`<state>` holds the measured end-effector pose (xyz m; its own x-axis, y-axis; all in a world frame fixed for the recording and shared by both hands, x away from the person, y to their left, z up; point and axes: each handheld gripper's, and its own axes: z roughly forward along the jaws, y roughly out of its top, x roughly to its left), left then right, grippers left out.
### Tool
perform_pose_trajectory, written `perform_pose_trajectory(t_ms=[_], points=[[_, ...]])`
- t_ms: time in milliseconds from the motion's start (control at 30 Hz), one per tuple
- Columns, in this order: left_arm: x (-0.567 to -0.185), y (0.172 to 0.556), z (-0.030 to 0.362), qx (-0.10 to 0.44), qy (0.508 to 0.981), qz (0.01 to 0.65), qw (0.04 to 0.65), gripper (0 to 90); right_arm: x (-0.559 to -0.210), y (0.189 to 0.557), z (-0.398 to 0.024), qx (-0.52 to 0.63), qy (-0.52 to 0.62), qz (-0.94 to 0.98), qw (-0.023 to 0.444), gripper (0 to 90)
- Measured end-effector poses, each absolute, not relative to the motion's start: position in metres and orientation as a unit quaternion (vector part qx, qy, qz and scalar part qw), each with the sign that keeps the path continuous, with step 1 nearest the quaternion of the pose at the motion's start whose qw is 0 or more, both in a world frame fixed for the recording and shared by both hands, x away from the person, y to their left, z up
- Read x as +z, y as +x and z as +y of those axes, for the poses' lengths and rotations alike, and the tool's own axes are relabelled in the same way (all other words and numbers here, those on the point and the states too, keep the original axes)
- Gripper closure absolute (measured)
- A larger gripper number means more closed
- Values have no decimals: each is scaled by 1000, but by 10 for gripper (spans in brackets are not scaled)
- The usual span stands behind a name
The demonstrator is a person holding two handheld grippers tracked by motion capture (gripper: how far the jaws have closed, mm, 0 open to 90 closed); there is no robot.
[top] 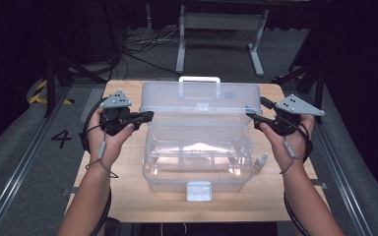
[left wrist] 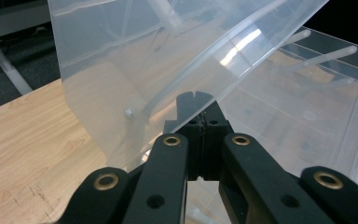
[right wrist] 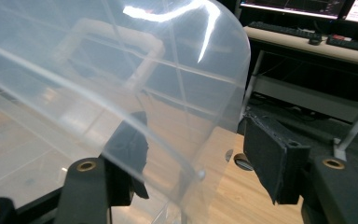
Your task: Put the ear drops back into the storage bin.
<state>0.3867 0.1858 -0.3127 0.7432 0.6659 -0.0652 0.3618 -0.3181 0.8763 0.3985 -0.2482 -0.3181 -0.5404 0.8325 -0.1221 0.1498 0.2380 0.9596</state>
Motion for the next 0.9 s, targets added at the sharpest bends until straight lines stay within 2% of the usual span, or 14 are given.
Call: perform_pose_trajectory(t_ms=[167,567,900], points=[[-313,387,186,155,797,321,487,899,-319,404,-242,507,344,713,341,432],[-313,387,186,157,798,318,486,888,-319,402,-245,490,348,709,369,646],[-314,381,192,153,802,323,479,883,-313,407,-246,501,365,695,363,711]])
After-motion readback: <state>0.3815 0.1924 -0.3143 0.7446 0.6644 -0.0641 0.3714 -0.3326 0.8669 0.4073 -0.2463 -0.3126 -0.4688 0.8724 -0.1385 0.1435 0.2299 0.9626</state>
